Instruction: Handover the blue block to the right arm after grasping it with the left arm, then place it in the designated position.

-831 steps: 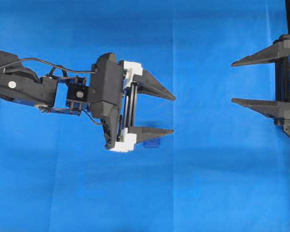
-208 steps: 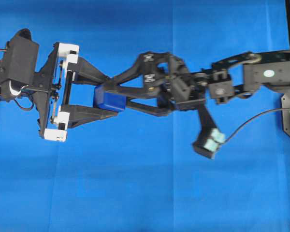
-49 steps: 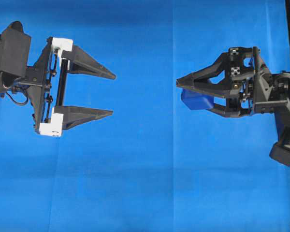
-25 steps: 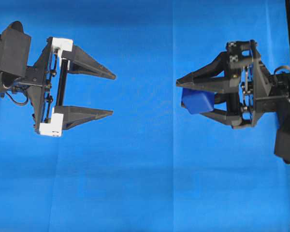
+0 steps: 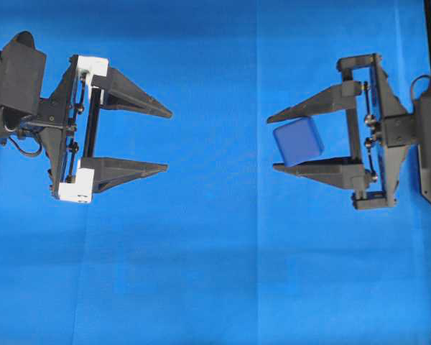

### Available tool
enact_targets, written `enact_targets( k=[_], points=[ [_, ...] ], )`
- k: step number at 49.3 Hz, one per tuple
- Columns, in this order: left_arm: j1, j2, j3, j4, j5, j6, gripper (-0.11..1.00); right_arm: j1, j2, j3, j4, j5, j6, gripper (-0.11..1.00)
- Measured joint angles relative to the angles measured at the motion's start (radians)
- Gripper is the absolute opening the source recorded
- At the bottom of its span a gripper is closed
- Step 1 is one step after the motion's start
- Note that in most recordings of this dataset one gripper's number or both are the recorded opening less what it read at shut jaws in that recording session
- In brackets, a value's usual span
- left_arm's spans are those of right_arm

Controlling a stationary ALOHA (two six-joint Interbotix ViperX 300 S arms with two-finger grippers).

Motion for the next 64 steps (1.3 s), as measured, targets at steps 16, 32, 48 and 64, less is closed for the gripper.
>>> enact_targets(
  k=[16, 32, 48, 64],
  points=[
    [0.0, 0.0, 0.0, -0.002, 0.0, 0.002, 0.93, 0.0, -0.014, 0.0, 0.002, 0.0, 0.014, 0.45],
    [0.0, -0.002, 0.0, -0.002, 0.0, 0.002, 0.93, 0.0, -0.012, 0.0, 0.002, 0.011, 0.015, 0.45],
    [-0.002, -0.002, 0.0, -0.002, 0.0, 0.002, 0.93, 0.0, -0.014, 0.0, 0.003, 0.021, 0.017, 0.45],
    [-0.003, -0.002, 0.0, -0.002, 0.0, 0.002, 0.93, 0.0, -0.014, 0.0, 0.005, 0.035, 0.017, 0.45]
  ],
)
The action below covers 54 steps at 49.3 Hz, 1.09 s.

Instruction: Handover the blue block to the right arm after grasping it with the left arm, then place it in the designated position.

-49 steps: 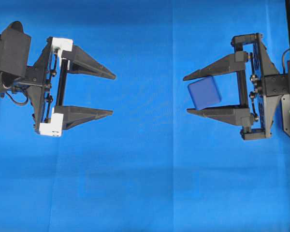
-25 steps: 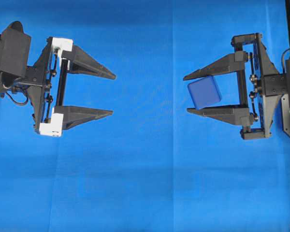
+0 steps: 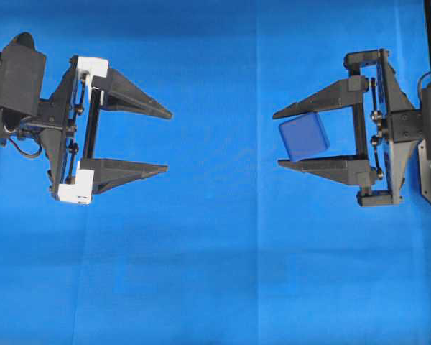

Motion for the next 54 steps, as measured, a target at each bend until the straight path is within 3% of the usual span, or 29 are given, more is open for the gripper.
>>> enact_targets(
  k=[19, 36, 54],
  points=[
    [0.0, 0.0, 0.0, 0.0, 0.0, 0.0, 0.93, 0.0, 0.0, 0.0, 0.008, 0.029, 0.025, 0.45],
    [0.0, 0.0, 0.0, 0.0, -0.002, 0.006, 0.93, 0.04, 0.0, 0.0, 0.012, 0.261, 0.104, 0.45],
    [0.0, 0.0, 0.0, 0.0, 0.0, 0.006, 0.93, 0.094, 0.0, 0.0, 0.031, 0.442, 0.11, 0.45]
  ],
)
